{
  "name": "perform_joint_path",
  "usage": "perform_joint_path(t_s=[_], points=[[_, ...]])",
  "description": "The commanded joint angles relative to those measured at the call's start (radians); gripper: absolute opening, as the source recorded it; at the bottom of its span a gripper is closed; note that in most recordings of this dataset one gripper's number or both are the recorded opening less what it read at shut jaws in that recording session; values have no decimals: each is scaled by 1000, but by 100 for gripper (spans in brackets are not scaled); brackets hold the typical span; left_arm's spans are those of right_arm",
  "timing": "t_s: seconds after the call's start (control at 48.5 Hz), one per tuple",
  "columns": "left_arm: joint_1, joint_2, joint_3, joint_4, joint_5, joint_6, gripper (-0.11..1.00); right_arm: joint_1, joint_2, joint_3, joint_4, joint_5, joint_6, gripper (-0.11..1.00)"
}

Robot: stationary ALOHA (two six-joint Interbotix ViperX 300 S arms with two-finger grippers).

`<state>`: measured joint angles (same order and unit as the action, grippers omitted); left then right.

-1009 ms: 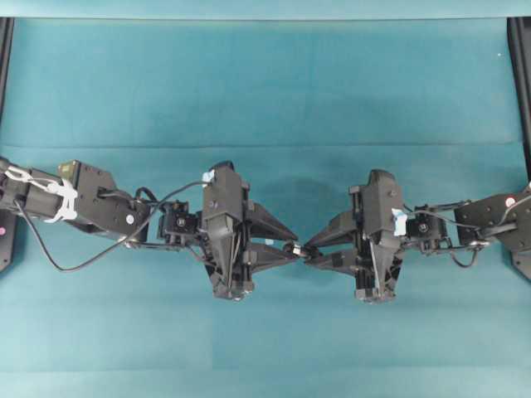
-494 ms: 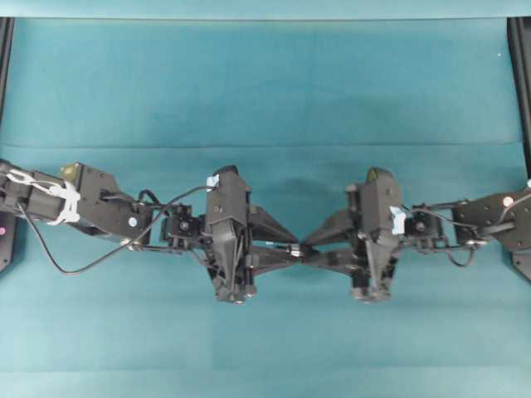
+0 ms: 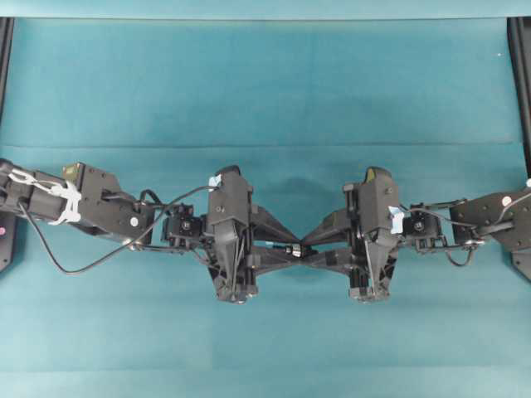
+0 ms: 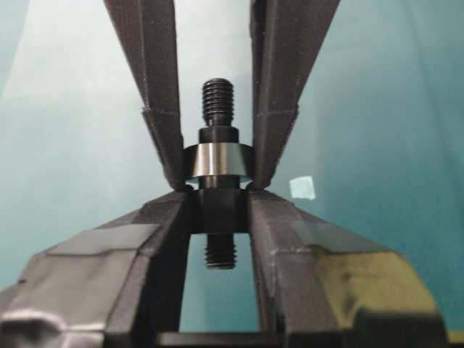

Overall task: Insert the washer onto the shaft with both hands.
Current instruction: 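Push the shaft through the washer hole with the right gripper, then open left gripper to release the washer and pull it back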

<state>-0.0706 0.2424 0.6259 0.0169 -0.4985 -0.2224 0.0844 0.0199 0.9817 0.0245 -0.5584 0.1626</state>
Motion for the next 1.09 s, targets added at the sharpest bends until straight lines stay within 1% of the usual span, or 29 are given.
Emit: perform_joint_path(t_s=[0.0, 0.165, 0.474, 0.659, 0.7, 0.783, 0.844, 0.886, 0.927, 1.071], points=[[-6, -2, -28, 2, -5, 0, 37, -6, -11, -28, 2, -20, 0, 0], [-3, 8, -52, 2, 15, 0, 37, -6, -11, -28, 3, -20, 0, 0], [-3, 5, -71, 2, 110, 11, 37, -6, -11, -28, 2, -15, -2, 0], [-3, -5, -67, 2, 115, 12, 37, -6, -12, -25, 2, -18, -3, 0], [-2, -6, -69, 3, 115, 15, 42, -6, -11, -26, 2, -20, -3, 0], [-3, -21, -69, 3, 120, 25, 65, -6, -12, -26, 2, -20, -3, 0], [-2, -37, -61, 2, 123, 35, 79, -6, -12, -25, 2, -20, -3, 0], [-2, -48, -57, 3, 129, 46, 86, -6, -12, -23, 2, -20, -3, 0], [-2, -58, -49, 3, 135, 60, 89, -6, -14, -23, 2, -20, -3, 0], [-2, -95, -32, 3, 175, 101, 88, -6, -14, -21, 2, -18, -2, 0]])
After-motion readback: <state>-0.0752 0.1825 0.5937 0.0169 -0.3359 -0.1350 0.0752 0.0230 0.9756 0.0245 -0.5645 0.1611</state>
